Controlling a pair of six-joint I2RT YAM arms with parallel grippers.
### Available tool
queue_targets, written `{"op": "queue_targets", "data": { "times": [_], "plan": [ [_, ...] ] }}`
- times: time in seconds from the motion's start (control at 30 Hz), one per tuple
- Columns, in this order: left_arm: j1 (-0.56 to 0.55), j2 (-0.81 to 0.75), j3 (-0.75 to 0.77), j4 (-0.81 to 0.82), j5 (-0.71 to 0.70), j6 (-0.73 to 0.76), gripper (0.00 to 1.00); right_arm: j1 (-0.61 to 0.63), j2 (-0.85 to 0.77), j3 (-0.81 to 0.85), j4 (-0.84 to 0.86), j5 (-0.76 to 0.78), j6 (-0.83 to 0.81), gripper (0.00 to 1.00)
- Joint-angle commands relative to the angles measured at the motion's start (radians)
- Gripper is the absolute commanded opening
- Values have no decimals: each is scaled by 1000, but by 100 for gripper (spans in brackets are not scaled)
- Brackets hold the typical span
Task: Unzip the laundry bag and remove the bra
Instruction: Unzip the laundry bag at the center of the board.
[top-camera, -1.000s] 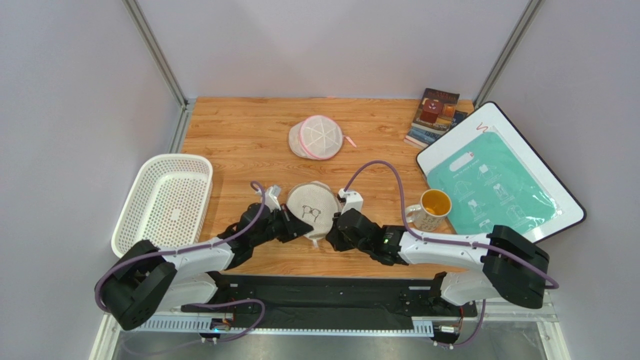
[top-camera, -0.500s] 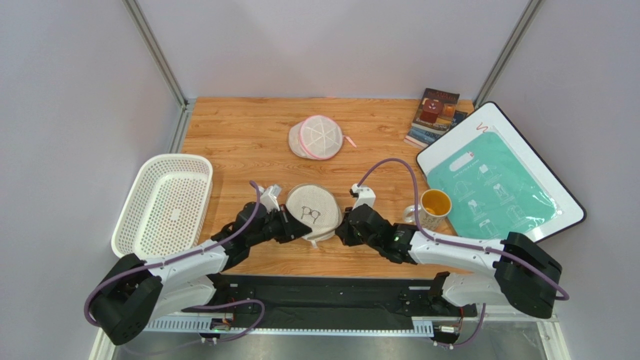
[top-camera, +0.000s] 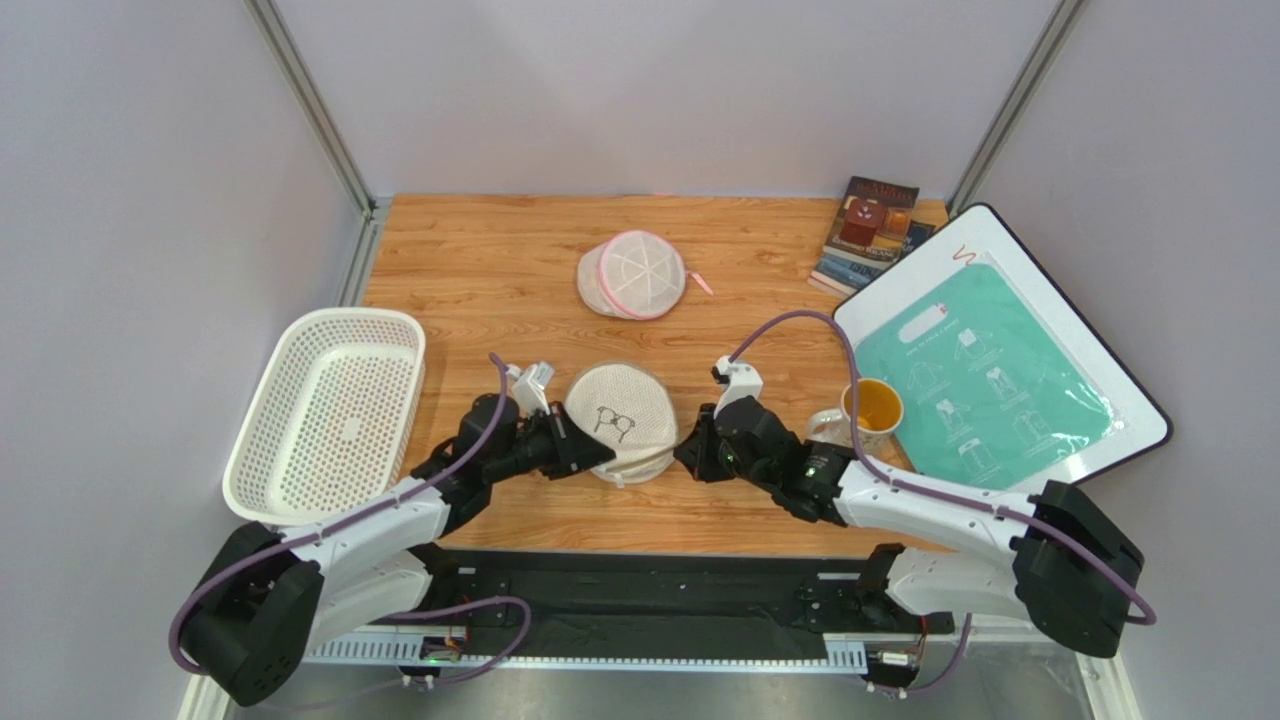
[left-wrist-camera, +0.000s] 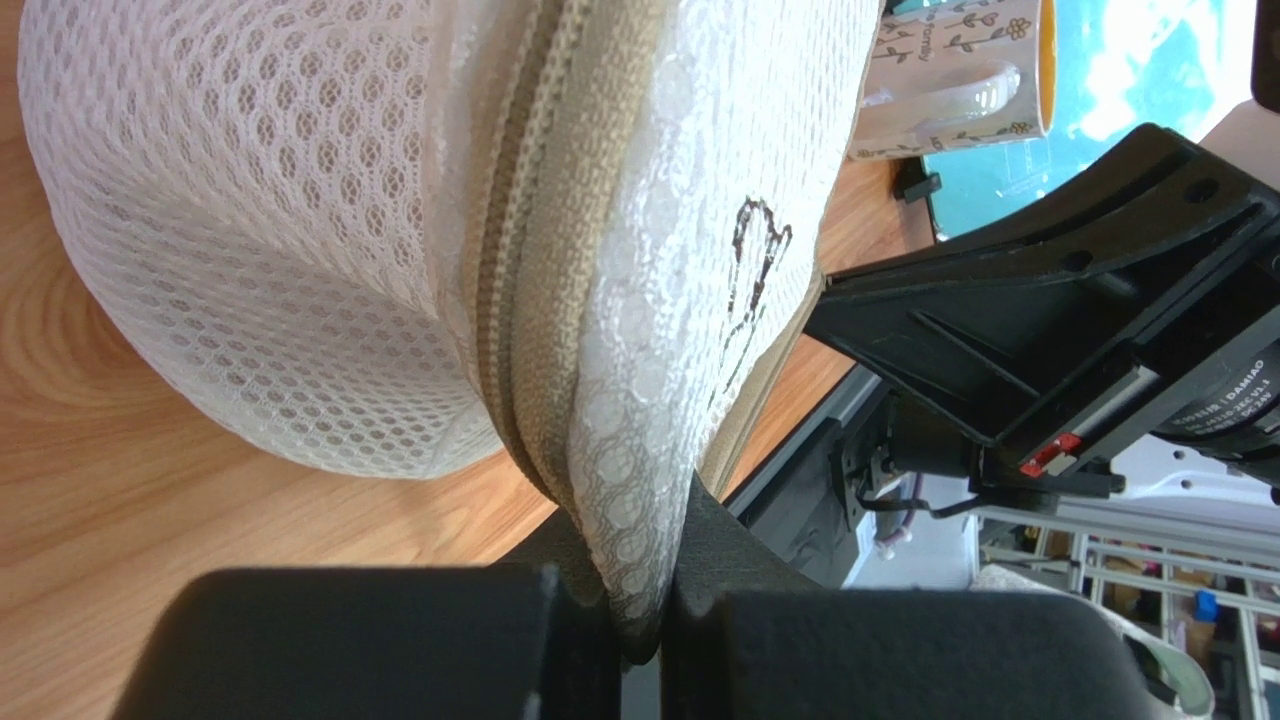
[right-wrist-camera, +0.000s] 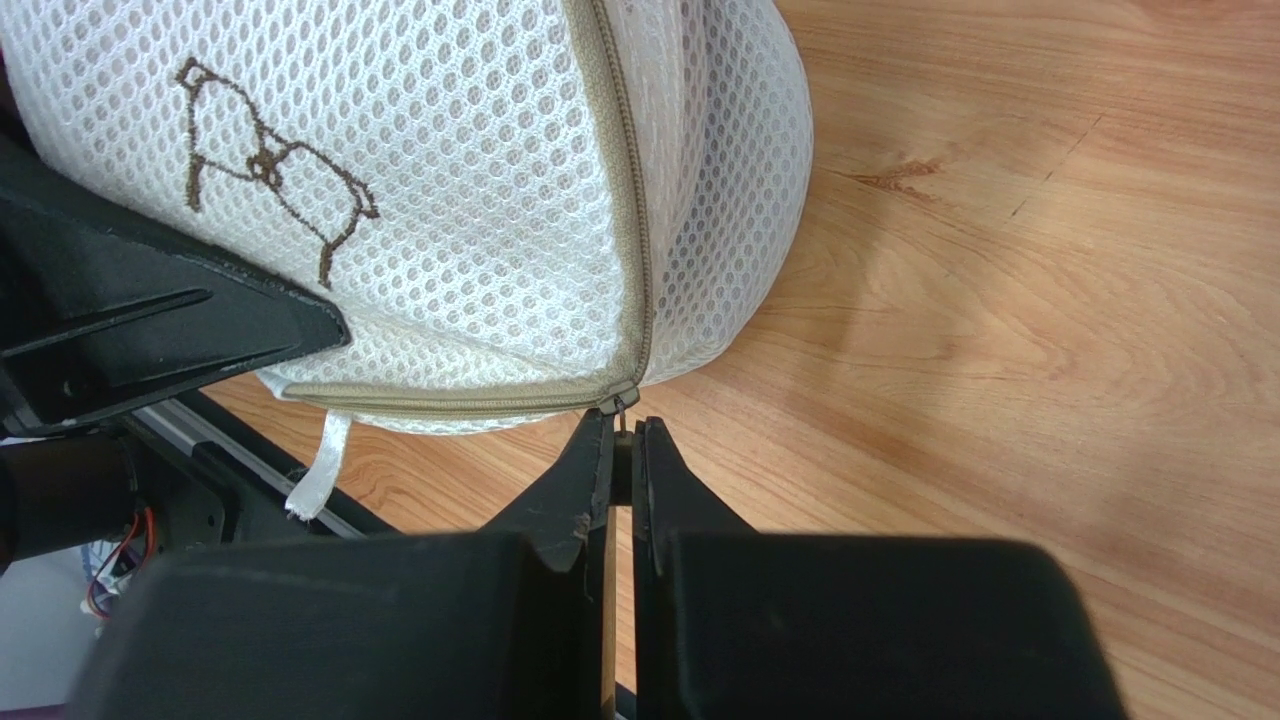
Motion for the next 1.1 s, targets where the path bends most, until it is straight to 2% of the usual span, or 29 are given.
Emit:
{"op": "queue_targets", "data": {
  "times": [0.0, 0.07, 0.1, 0.13, 0.23, 0.33, 0.53, 0.77, 0.93, 1.07],
  "plan": [
    [41, 62, 67, -84, 35, 114, 0, -35, -45, -36, -91, 76, -23, 0],
    [45, 95, 102, -86, 40, 131, 1, -35, -54, -53, -70, 50, -14, 0],
    [56, 131, 113, -86, 45, 143, 6, -37, -57, -59, -53, 21, -2, 0],
    [62, 150, 122, -75, 51, 147, 29, -32, -57, -67, -22, 8, 6, 0],
    [76, 199, 156, -66, 71, 150, 80, -14, -45, -73, 1, -1, 26, 0],
    [76, 195, 162, -78, 89, 154, 98, 12, -19, -54, 4, 16, 43, 0],
    [65, 67, 47, -93, 82, 95, 100, 41, 53, -10, 24, 45, 67, 0],
    [-40, -81, -28, -89, -21, -2, 100, 77, 134, 36, 59, 45, 78, 0],
    [-73, -79, -33, -101, -92, -7, 100, 98, 151, 51, 64, 50, 84, 0],
    [-76, 3, -43, -69, -104, -11, 100, 109, 148, 51, 64, 56, 92, 0]
  ]
}}
